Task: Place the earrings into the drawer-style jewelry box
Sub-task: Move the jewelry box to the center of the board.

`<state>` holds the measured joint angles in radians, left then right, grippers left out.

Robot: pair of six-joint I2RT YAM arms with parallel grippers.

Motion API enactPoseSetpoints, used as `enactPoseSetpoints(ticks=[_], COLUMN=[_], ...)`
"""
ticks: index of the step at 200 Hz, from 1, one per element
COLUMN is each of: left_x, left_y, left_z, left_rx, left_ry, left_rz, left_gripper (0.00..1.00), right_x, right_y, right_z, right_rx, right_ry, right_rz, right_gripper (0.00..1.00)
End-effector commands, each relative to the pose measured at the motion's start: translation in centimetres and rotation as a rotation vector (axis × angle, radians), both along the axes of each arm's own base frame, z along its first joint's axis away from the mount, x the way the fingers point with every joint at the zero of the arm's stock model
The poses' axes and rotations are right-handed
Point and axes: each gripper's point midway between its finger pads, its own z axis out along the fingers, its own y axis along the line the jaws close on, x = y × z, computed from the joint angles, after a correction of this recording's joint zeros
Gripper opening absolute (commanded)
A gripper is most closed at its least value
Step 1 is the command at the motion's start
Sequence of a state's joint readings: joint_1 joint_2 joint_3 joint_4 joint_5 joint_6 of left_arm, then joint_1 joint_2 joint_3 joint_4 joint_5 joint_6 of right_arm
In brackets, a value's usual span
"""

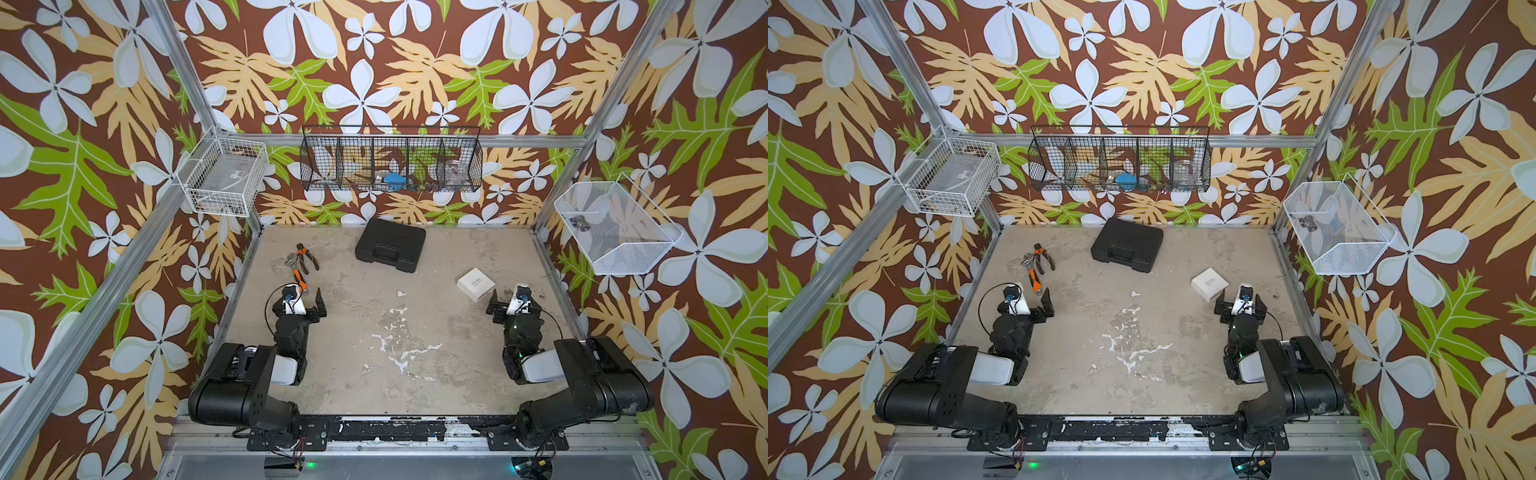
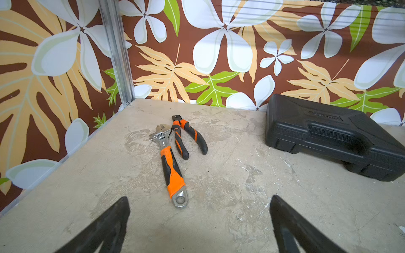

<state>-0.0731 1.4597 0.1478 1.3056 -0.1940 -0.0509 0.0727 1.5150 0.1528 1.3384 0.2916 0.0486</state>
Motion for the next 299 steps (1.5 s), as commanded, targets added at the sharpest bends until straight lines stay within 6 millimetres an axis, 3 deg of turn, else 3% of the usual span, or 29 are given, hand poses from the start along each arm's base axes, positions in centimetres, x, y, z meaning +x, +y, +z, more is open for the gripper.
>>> enactPoseSetpoints(ticks=[1, 101, 139, 151, 174, 204, 239, 270, 299], left_x=[0.0, -0.8, -1.3, -1.2, -1.6, -2.1, 0.1, 2.3, 3.0], left_y=[0.2, 0.1, 1.6, 1.1, 1.3, 2.8, -1.3, -5.8, -9.6], left_z=[0.2, 0.9, 2.2, 3.1, 5.4, 8.0, 10.3, 10.5, 10.7], left_rx=[0.004, 0.002, -0.023, -0.015, -0.043, -0.348, -0.427, -0.514, -0.547], left_ry=[-0.007, -0.042, -0.056, -0.064, -0.106, -0.134, -0.069, 0.037, 0.086], left_rz=[0.007, 0.003, 0.087, 0.063, 0.094, 0.259, 0.142, -0.026, -0.151], left_gripper=[1.00, 1.00, 1.00, 1.00, 1.00, 1.00, 1.00, 1.00, 1.00], right_x=[0.1, 0.1, 1.2, 1.3, 1.4, 2.1, 3.1, 4.5, 6.2], right_y=[-0.1, 0.3, 1.1, 1.9, 2.1, 2.1, 3.4, 4.0, 4.4], right_z=[0.8, 1.1, 3.2, 4.2, 7.3, 8.9, 6.1, 2.7, -0.6], right_rx=[0.005, 0.003, -0.009, -0.011, 0.112, 0.421, 0.598, 0.630, 0.637], right_ry=[-0.034, -0.036, -0.007, -0.010, -0.062, -0.019, 0.190, 0.336, 0.473], right_rz=[-0.008, 0.025, 0.070, 0.116, 0.117, 0.064, 0.035, 0.008, -0.028], right_gripper=[1.00, 1.00, 1.00, 1.00, 1.00, 0.99, 0.93, 0.87, 0.84])
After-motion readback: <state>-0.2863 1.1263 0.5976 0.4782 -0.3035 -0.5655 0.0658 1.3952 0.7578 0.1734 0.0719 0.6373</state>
